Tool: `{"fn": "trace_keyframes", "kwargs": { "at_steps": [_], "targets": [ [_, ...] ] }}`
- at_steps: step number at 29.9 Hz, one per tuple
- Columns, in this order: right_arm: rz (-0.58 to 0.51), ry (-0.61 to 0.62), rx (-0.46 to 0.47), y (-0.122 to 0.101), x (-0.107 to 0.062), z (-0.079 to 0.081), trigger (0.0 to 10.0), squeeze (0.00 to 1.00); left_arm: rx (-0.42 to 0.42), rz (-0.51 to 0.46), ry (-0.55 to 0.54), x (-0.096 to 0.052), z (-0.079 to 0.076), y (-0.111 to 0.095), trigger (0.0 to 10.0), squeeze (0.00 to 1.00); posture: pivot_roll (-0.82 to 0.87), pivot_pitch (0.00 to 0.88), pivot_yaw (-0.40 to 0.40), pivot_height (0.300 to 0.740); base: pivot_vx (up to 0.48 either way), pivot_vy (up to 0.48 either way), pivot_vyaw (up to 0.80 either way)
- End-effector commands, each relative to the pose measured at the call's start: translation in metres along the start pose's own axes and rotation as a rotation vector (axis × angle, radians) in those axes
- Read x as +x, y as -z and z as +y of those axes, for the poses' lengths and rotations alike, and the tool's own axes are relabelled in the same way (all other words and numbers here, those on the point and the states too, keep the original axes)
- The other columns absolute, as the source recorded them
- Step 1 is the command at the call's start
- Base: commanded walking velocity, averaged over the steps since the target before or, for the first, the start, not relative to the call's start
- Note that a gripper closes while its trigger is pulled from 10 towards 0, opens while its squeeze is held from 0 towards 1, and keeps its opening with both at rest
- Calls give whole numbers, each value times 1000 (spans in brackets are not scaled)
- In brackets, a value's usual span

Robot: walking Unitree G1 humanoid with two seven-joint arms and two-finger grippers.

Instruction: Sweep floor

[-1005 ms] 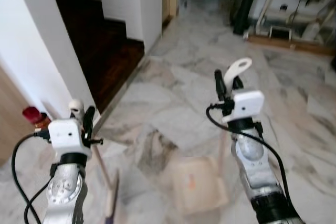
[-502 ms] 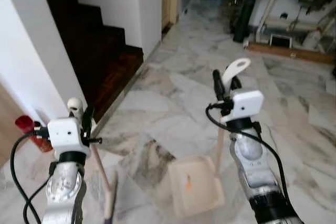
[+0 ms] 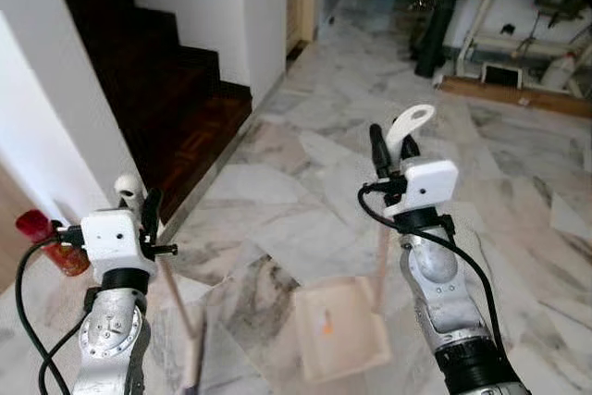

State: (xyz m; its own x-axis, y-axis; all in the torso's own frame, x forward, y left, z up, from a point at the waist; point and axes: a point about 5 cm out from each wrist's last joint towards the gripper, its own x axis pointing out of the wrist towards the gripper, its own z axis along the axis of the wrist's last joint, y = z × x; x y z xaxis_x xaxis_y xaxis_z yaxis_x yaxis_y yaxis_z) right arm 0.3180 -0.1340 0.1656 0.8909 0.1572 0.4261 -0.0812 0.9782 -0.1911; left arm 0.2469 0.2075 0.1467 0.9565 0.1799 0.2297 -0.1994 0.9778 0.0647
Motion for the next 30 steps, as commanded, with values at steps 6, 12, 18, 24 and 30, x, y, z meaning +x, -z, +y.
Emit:
{"fn": "trace_keyframes", "kwargs": {
  "at_steps": [6,12,18,24,30],
  "targets": [
    [-52,-2,-25,-11,6,-4,10000,0,-5,-68,10,4,-3,-13,10000,0,35,31,18,740,329,0,139],
    [-44,-1,-9,-10,6,-4,10000,0,-4,-62,1,4,-2,-11,10000,0,34,35,17,740,480,0,0],
    [-40,-14,-2,-10,6,-2,10000,0,-1,-57,-5,3,0,-11,10000,0,33,45,15,740,480,0,0],
    [-35,-16,3,-10,7,-2,10000,0,1,-55,-4,4,0,-11,10000,0,30,61,17,740,480,0,0],
    [-36,-24,12,-10,7,0,10000,0,3,-52,-4,5,0,-11,10000,0,28,65,19,740,480,0,0]
  ]
}}
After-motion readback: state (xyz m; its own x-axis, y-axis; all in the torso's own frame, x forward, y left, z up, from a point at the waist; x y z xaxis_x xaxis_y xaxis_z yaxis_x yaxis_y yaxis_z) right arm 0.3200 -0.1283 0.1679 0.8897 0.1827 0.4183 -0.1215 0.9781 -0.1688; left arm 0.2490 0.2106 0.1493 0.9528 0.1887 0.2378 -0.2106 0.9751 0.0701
